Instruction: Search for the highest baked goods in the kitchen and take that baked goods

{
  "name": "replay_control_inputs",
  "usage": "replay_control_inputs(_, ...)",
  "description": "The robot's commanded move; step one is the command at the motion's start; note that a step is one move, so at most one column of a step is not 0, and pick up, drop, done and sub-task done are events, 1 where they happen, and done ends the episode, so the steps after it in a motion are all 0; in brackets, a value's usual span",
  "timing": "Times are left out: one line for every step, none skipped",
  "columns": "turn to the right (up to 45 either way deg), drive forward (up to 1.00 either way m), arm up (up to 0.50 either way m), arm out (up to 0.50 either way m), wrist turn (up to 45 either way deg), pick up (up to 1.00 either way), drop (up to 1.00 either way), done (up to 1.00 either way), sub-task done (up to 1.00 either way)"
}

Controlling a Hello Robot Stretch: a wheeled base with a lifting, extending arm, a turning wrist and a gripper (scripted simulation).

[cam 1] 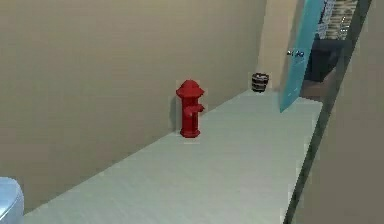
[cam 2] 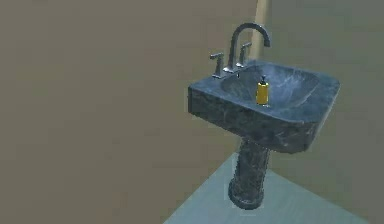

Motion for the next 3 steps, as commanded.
replay_control_inputs(0.0, 0.80, 0.00, 0.00, 0.0, 0.00, 0.00, 0.00, 0.00)
replay_control_inputs(39.0, 0.00, 0.00, 0.00, 0.0, 0.00, 0.00, 0.00, 0.00)
replay_control_inputs(0.0, 0.75, 0.00, 0.00, 0.0, 0.00, 0.00, 0.00, 0.00)
